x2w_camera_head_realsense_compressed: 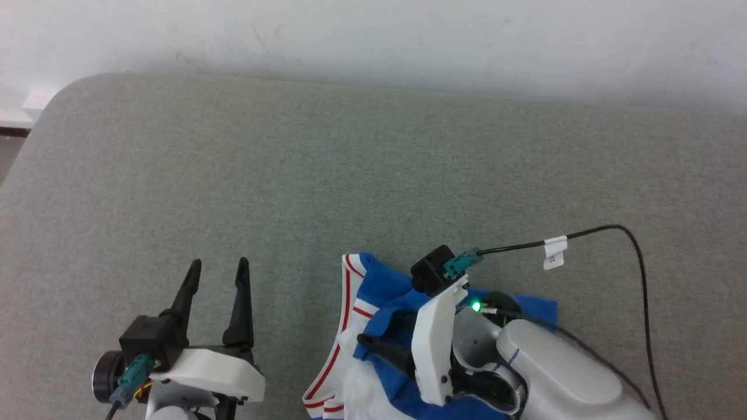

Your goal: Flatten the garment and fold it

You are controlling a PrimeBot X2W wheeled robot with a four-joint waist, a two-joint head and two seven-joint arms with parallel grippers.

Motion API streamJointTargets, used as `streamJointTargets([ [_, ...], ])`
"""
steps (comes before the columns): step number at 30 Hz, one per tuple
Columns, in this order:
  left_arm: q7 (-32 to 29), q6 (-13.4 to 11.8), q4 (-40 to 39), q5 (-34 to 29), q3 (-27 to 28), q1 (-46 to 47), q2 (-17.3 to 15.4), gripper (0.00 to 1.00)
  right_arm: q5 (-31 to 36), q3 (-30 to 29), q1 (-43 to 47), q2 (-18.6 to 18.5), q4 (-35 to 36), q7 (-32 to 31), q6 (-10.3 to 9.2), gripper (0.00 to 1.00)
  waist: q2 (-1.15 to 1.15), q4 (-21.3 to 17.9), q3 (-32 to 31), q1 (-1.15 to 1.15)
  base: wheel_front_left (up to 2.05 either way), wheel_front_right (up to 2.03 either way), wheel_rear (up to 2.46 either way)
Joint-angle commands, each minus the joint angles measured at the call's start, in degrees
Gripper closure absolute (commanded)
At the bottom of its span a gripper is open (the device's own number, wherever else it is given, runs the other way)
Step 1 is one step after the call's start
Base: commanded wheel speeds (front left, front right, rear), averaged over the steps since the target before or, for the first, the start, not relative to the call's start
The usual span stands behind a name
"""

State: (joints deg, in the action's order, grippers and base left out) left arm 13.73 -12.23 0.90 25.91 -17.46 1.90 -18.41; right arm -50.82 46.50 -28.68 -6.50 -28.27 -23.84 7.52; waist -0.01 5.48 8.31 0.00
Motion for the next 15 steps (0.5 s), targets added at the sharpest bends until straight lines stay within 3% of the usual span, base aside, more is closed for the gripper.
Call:
streamJointTargets([
  [1,0.49,-0.06,0.23,0.32,0.41,-0.07,-0.03,0.00,1.79,2.49,-2.05,-2.40,1.32,2.19,-0.03,0.00,0.01,-1.81,-1.59,0.00,0.00,0.00,0.00],
  [5,0.66,-0.23,0.55,0.31,0.98,-0.69,-0.44,0.00,4.07,5.93,-3.56,-6.55,4.21,7.37,-0.03,0.00,0.01,-4.03,-3.09,0.00,0.00,0.00,0.00],
  [9,0.72,-0.90,0.84,0.42,1.54,-2.03,-0.75,0.00,7.40,4.87,-2.78,-9.82,6.31,14.58,-0.03,0.00,0.01,-6.66,-4.71,0.00,0.00,0.00,0.00],
  [15,0.80,-1.59,1.21,0.96,2.37,-3.94,-0.94,0.00,17.94,-6.73,3.10,-12.74,6.75,27.10,-0.03,0.00,0.01,-9.95,-7.04,0.00,0.00,0.00,0.00],
])
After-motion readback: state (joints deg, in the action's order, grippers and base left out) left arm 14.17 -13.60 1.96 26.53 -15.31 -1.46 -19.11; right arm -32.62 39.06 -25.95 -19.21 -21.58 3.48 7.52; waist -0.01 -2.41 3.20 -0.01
